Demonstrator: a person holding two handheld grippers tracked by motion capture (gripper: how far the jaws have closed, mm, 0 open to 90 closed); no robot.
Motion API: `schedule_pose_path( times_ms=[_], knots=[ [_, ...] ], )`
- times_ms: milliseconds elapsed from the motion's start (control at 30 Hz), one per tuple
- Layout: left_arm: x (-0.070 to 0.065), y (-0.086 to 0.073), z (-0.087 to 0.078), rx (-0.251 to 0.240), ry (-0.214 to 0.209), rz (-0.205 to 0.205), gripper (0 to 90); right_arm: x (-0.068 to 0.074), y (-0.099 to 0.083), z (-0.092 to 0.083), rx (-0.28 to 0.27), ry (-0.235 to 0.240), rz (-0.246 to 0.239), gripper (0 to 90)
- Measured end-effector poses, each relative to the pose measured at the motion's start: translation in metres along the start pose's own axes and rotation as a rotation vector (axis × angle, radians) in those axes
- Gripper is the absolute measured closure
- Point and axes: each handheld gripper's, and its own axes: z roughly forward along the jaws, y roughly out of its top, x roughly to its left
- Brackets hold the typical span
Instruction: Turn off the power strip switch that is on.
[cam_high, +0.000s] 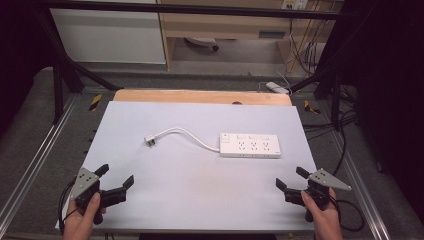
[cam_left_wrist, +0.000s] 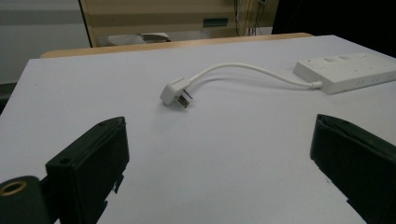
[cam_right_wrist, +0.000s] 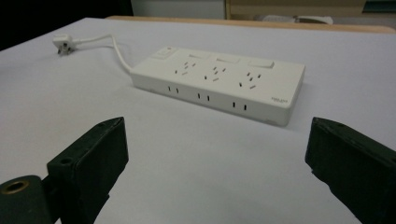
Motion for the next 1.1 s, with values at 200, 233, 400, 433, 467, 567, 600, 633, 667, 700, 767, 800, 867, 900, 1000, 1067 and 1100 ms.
schedule_pose_path(
  times_ms=[200, 233, 400, 433, 467, 567, 600, 633, 667, 700, 767, 800, 867, 900, 1000, 1067, 1100],
  knots=[
    [-0.001, 0.000, 0.001, 0.007, -0.006, 0.004, 4.6, 0.005, 0.009, -0.006, -0.060, 0.006, -0.022, 5.3],
    [-0.002, 0.000, 0.001, 0.008, -0.007, 0.002, 4.6, 0.006, 0.011, -0.007, -0.067, 0.010, -0.015, 5.2],
    [-0.003, 0.000, 0.001, 0.014, -0.010, 0.008, 4.6, 0.006, 0.018, -0.013, -0.064, 0.010, 0.019, 3.1],
    [-0.002, -0.001, 0.001, 0.016, -0.011, 0.009, 4.6, 0.006, 0.018, -0.013, -0.064, 0.010, 0.019, 3.1],
    [-0.002, -0.001, 0.002, 0.016, -0.012, 0.008, 4.7, 0.007, 0.019, -0.014, -0.060, 0.003, 0.018, 2.9],
    [-0.002, -0.001, 0.002, 0.015, -0.012, 0.003, 4.7, 0.007, 0.021, -0.016, -0.063, -0.002, 0.019, 2.3],
    [-0.002, -0.001, 0.002, 0.015, -0.014, 0.006, 4.7, 0.008, 0.022, -0.016, -0.063, -0.005, 0.025, 2.3],
    [-0.002, -0.001, 0.002, 0.015, -0.014, 0.006, 4.7, 0.008, 0.023, -0.016, -0.063, -0.018, 0.030, 2.3],
    [-0.002, -0.001, 0.002, 0.016, -0.014, 0.006, 4.7, 0.008, 0.023, -0.016, -0.063, -0.018, 0.030, 2.3],
    [-0.002, -0.001, 0.002, 0.020, -0.015, 0.008, 4.7, 0.009, 0.025, -0.017, -0.071, -0.055, 0.045, 2.3],
    [-0.003, -0.001, 0.002, 0.021, -0.014, 0.008, 4.7, 0.010, 0.028, -0.018, -0.080, -0.069, 0.059, 2.3],
    [-0.003, -0.001, 0.002, 0.021, -0.014, 0.008, 4.7, 0.010, 0.030, -0.019, -0.083, -0.074, 0.058, 2.3],
    [-0.002, -0.001, 0.002, 0.024, -0.014, 0.010, 4.7, 0.012, 0.033, -0.019, -0.087, -0.070, 0.061, 2.5],
    [-0.002, -0.002, 0.002, 0.025, -0.014, 0.010, 4.7, 0.013, 0.035, -0.019, -0.086, -0.064, 0.061, 2.9],
    [-0.003, -0.002, 0.003, 0.032, -0.016, 0.012, 4.7, 0.014, 0.040, -0.019, -0.069, -0.063, 0.056, 3.7],
    [-0.003, -0.002, 0.003, 0.033, -0.020, 0.016, 4.7, 0.013, 0.043, -0.018, -0.067, -0.066, 0.056, 3.7],
    [-0.003, -0.002, 0.002, 0.035, -0.015, 0.020, 4.7, 0.013, 0.045, -0.018, -0.065, -0.064, 0.056, 3.7]
  ],
)
